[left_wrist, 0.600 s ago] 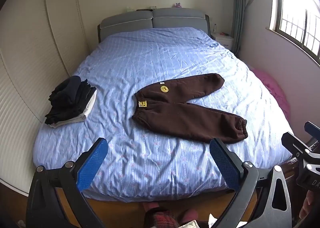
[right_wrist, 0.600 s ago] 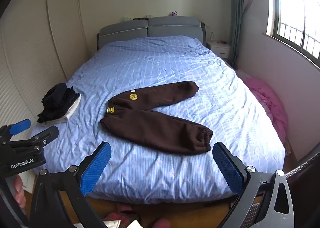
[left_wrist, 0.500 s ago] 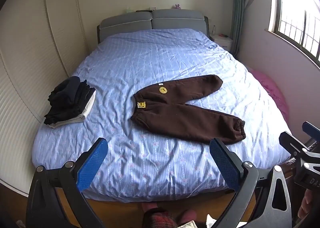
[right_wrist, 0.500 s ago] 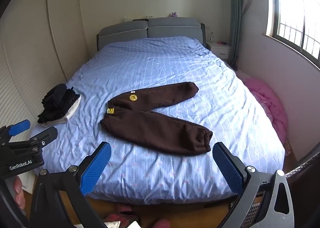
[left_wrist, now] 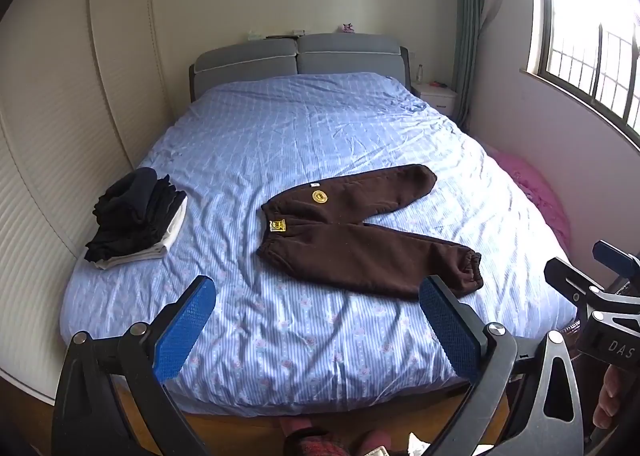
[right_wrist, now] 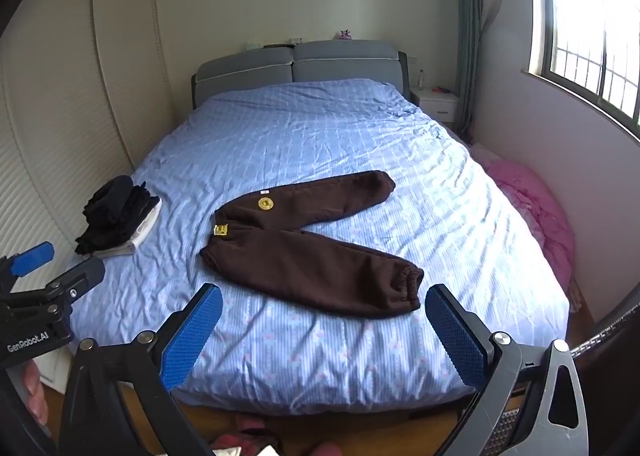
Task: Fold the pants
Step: 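Move both grippers toward the brown pants lying on the bed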
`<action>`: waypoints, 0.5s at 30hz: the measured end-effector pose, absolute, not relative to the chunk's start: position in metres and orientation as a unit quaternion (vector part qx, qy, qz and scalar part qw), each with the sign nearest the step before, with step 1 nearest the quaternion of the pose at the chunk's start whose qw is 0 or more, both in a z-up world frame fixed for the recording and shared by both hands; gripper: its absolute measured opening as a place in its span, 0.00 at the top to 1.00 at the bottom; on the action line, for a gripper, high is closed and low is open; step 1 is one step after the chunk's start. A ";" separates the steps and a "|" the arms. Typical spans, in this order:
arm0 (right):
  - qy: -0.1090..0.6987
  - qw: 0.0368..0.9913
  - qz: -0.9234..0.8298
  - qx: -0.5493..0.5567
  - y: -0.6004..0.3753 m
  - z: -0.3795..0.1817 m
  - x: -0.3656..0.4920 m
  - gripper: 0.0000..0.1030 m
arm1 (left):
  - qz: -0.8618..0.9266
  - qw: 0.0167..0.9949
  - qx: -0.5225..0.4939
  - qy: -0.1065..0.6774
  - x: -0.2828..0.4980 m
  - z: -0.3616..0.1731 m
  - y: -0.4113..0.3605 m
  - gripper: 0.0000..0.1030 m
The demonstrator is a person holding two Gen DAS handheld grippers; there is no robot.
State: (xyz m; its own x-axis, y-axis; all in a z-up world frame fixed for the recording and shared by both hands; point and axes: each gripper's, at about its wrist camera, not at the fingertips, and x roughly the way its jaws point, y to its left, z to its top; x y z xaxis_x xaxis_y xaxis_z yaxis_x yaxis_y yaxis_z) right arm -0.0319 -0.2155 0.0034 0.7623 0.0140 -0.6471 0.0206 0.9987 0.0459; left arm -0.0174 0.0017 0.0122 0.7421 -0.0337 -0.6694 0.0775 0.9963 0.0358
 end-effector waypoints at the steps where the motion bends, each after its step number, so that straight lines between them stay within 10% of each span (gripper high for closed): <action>1: 0.344 0.939 -0.001 0.025 -0.216 0.004 -0.032 0.00 | -0.032 0.933 0.031 0.358 -0.017 0.013 0.001 0.00; 15: 0.329 0.944 0.003 0.030 -0.220 0.014 -0.033 0.00 | -0.034 0.937 0.021 0.347 -0.011 0.025 -0.001 0.00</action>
